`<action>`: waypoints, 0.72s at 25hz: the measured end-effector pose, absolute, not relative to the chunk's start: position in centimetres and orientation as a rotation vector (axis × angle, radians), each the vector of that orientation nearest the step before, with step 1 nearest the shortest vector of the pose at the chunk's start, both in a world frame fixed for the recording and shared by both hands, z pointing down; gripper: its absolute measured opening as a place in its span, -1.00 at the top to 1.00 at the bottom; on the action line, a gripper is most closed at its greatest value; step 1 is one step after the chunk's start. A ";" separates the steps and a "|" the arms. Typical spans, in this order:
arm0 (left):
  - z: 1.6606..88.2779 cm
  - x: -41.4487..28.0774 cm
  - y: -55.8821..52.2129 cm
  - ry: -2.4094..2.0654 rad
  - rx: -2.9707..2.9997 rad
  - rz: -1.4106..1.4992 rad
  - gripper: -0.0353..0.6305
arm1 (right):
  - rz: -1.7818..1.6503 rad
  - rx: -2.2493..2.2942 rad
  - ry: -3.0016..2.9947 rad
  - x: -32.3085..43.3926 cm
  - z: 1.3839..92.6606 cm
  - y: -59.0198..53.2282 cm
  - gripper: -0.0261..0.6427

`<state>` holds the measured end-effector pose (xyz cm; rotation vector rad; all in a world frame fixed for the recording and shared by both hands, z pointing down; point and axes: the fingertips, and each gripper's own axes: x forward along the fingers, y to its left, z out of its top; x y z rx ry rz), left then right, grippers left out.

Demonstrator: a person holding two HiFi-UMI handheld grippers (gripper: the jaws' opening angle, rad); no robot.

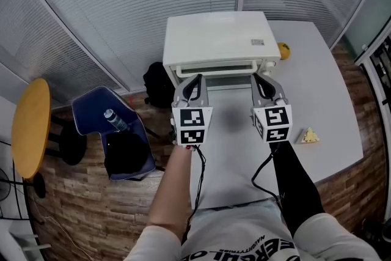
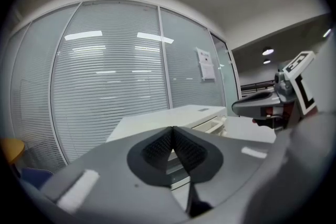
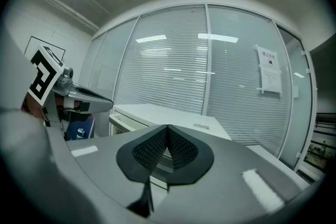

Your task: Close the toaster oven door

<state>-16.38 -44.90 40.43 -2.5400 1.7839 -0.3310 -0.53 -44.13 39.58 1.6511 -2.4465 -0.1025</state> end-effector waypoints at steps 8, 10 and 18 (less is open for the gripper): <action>37.0 -13.4 -37.7 1.813 -2.468 -0.288 0.73 | -0.132 1.651 -2.556 2.7 36.4 -37.6 0.92; 36.5 -12.5 -35.6 1.837 -2.453 -0.275 0.72 | -0.123 1.644 -2.582 3.7 35.9 -35.7 0.92; 35.0 -7.9 -28.2 1.886 -2.415 -0.244 0.72 | -0.101 1.568 -2.675 7.0 35.6 -28.9 0.92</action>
